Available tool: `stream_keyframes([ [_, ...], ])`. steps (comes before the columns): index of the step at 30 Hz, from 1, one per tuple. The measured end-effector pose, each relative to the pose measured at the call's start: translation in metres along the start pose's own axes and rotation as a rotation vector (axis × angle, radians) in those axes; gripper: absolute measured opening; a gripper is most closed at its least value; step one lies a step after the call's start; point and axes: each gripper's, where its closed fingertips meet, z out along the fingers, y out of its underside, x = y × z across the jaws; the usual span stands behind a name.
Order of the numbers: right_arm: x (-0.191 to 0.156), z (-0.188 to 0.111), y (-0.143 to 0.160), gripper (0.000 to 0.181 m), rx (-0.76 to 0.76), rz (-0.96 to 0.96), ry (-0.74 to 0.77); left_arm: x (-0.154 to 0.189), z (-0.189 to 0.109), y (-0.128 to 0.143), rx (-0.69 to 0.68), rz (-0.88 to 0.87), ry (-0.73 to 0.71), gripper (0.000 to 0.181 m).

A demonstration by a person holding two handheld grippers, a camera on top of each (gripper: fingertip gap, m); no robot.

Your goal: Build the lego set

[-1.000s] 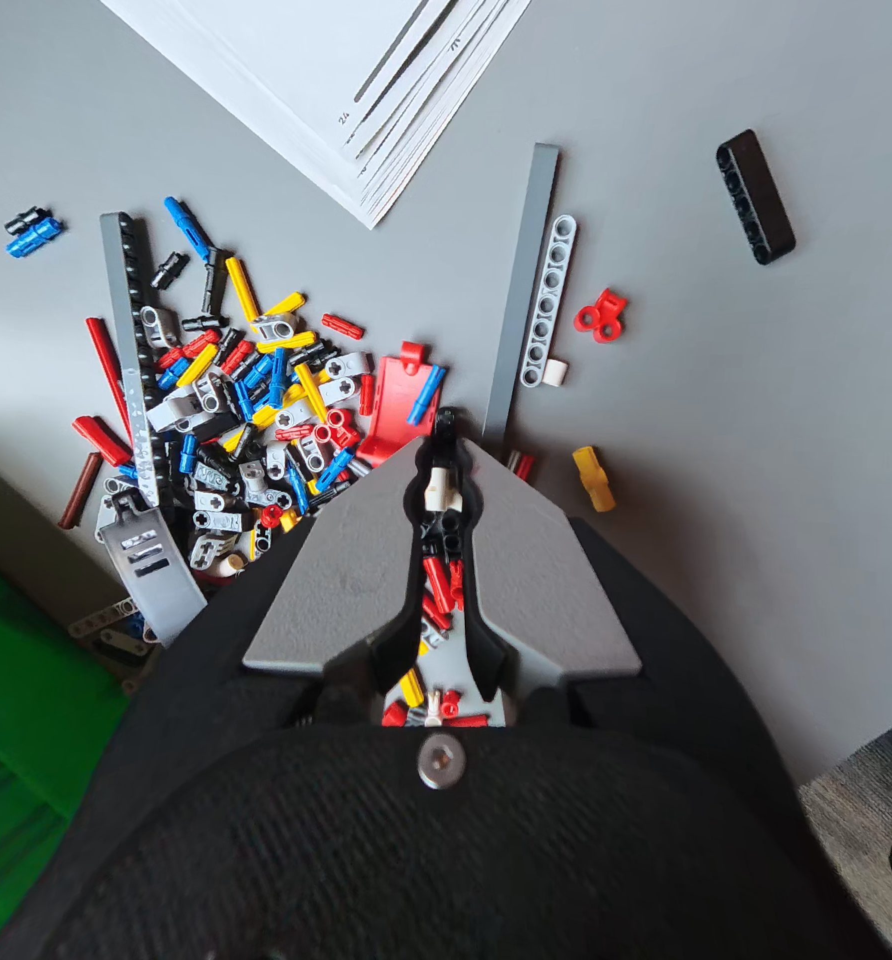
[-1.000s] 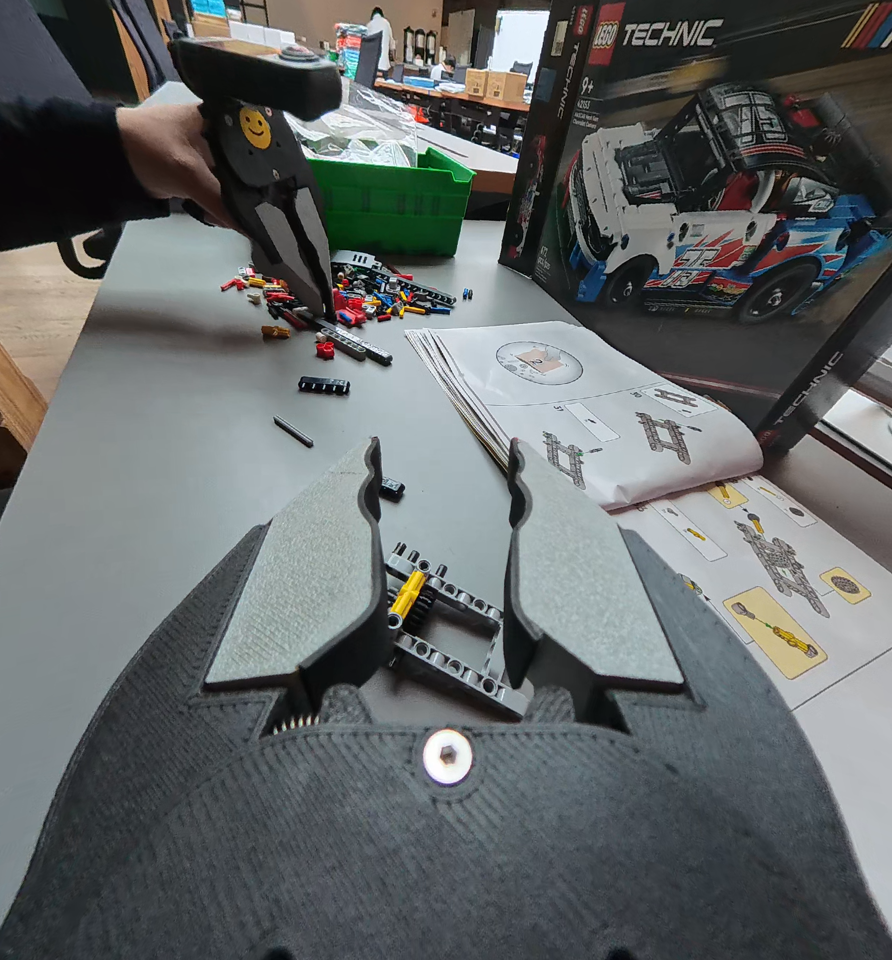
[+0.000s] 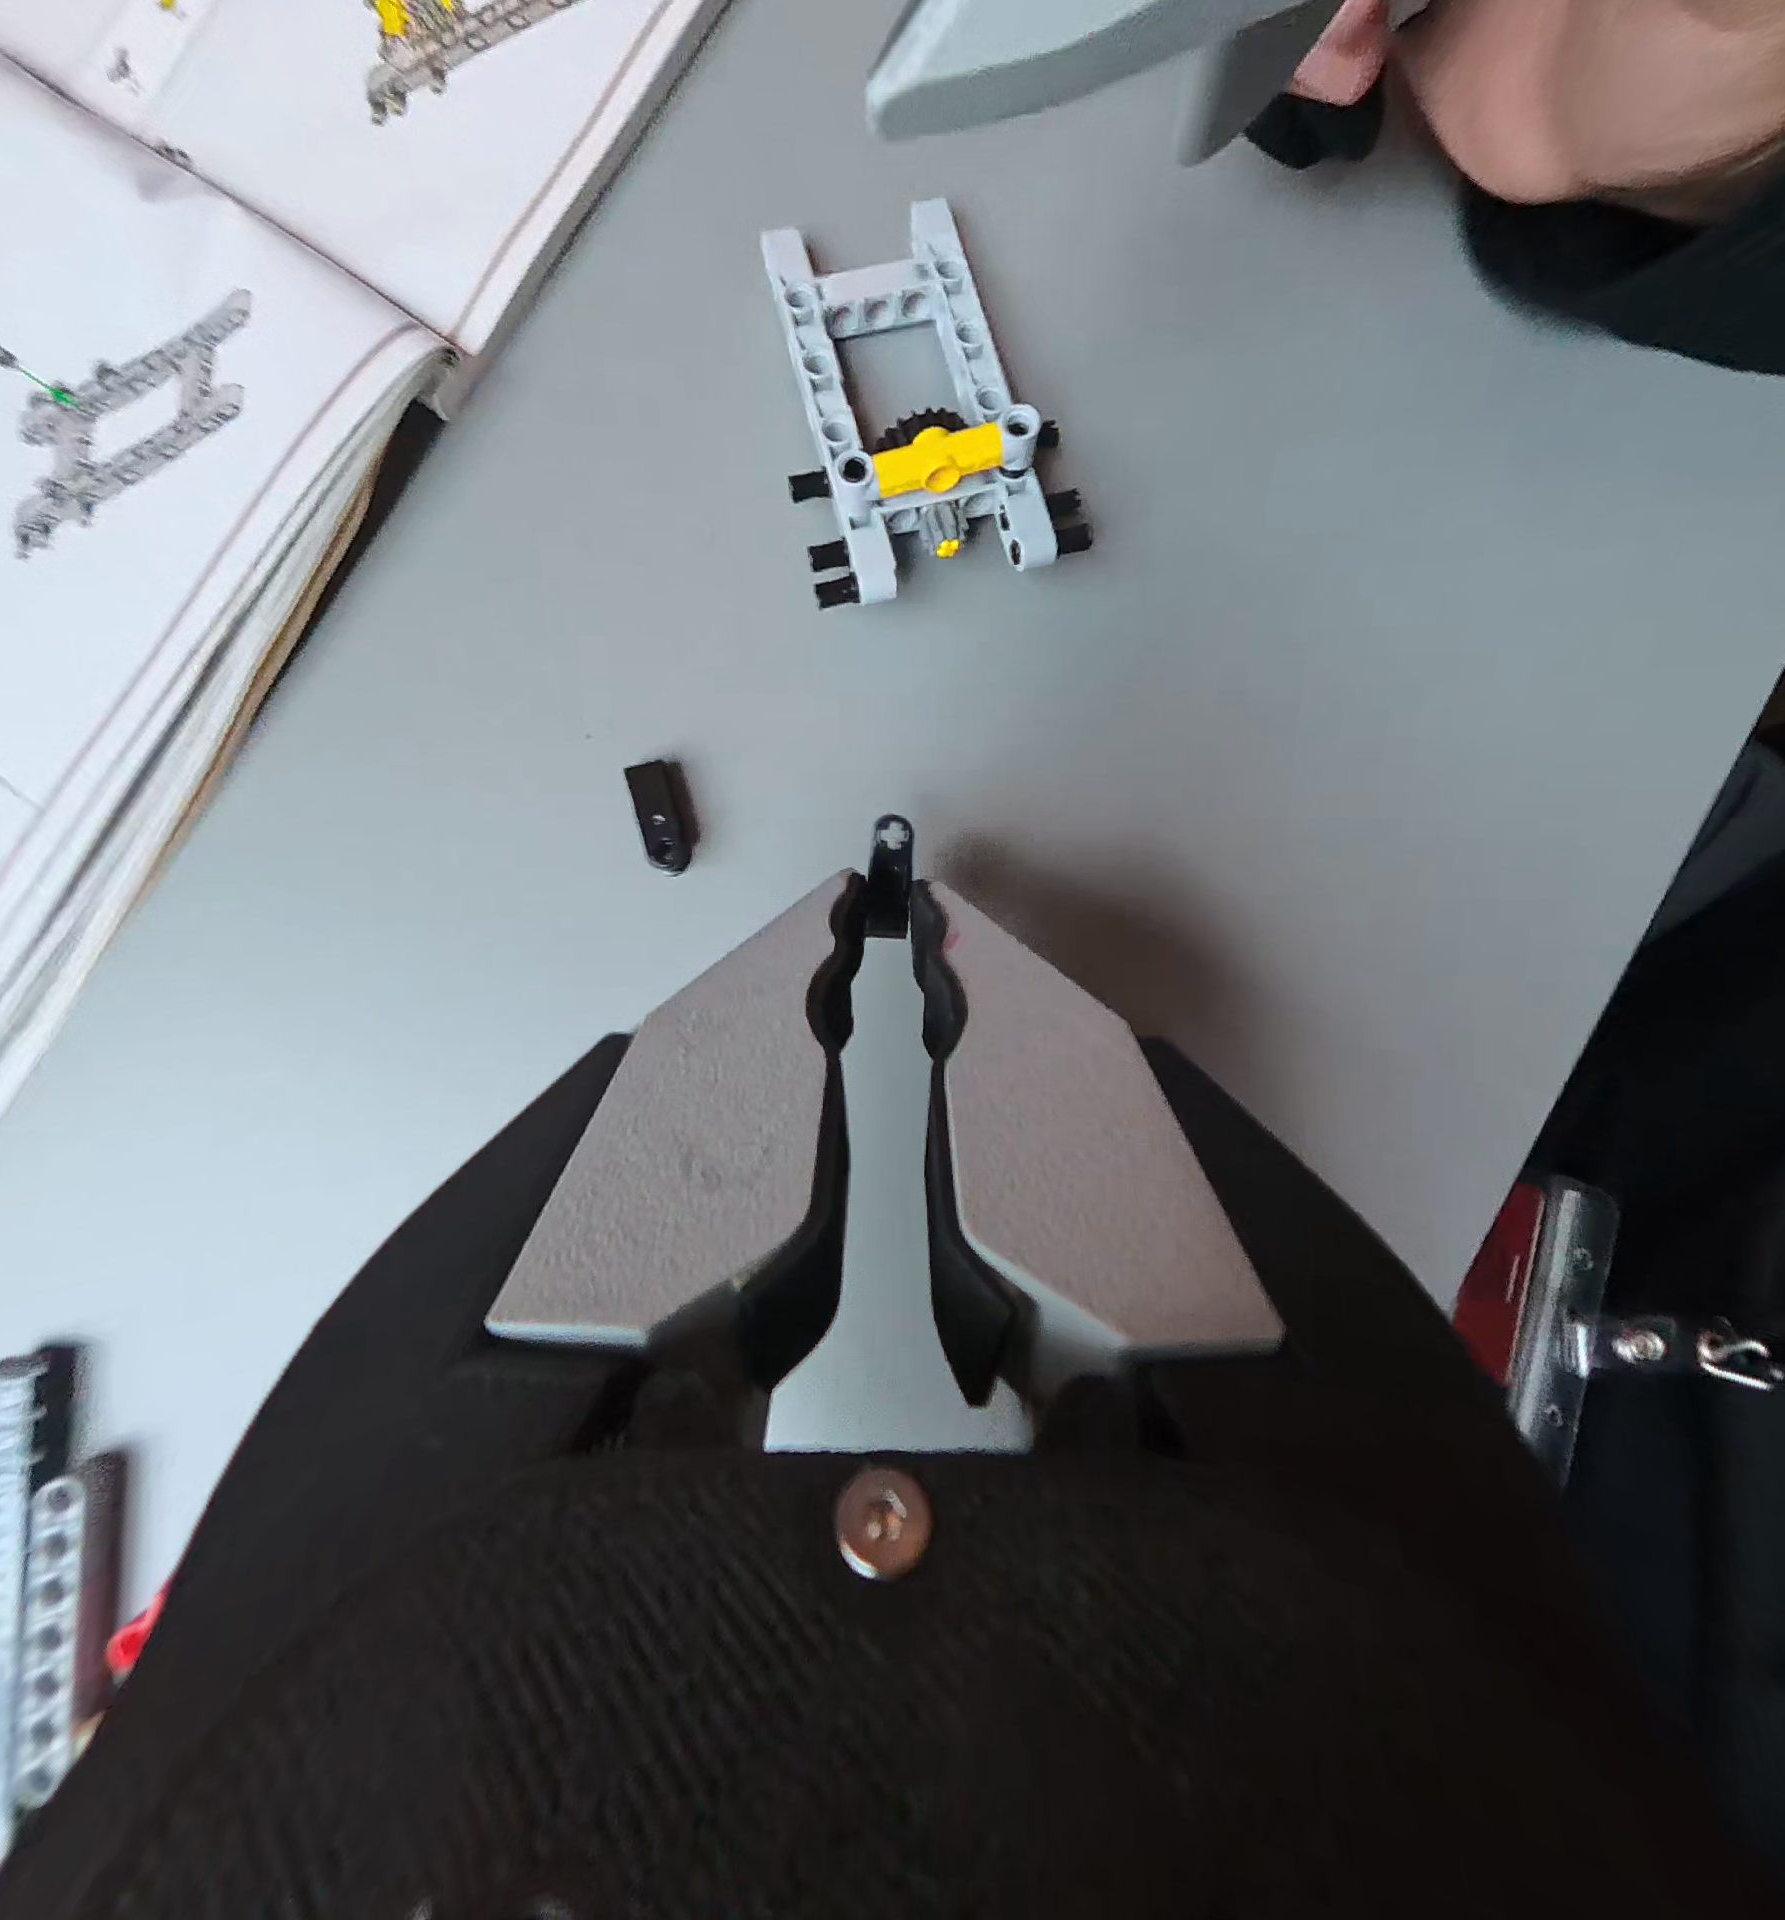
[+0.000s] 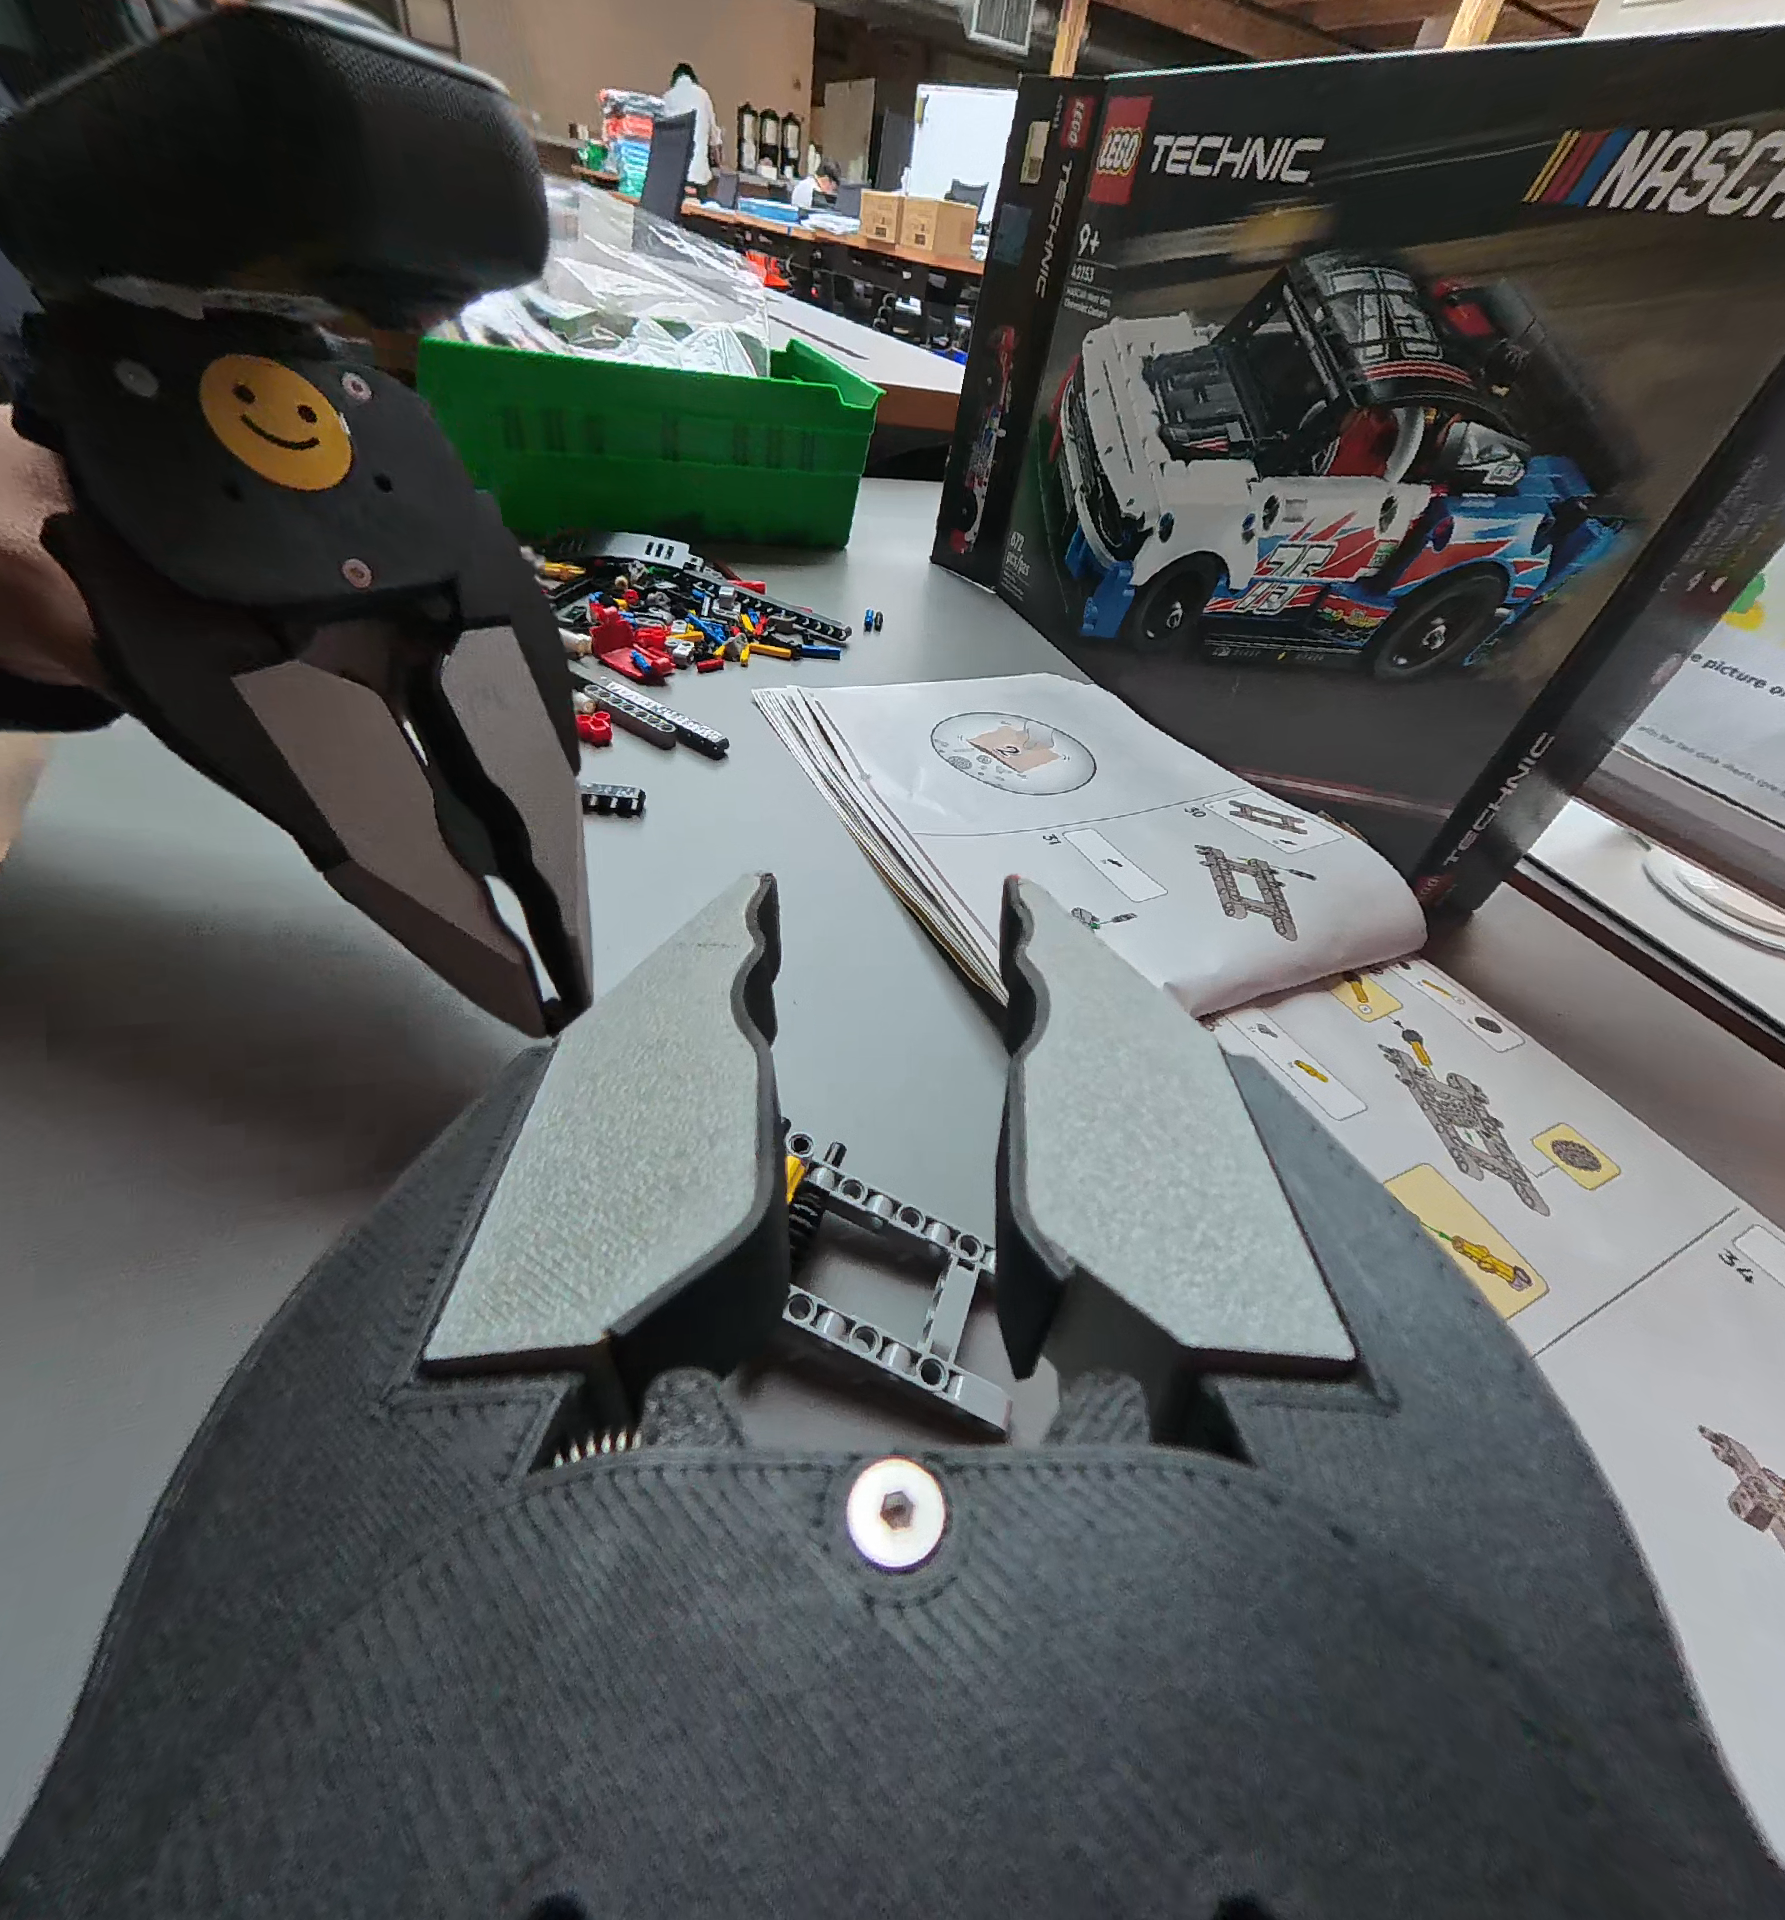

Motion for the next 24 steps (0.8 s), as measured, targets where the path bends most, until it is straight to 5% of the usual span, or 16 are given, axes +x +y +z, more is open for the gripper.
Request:
stream_keyframes([
  [20, 0.028, -0.009, 0.006, 0.032, -0.016, 0.078, 0.116, -0.005, 0.026, -0.011, 0.039, -0.007, -0.037, 0.005],
  [24, 0.028, -0.011, 0.003, 0.033, -0.005, 0.08, 0.116, -0.003, 0.021, -0.008, 0.026, -0.003, -0.034, 0.022],
])
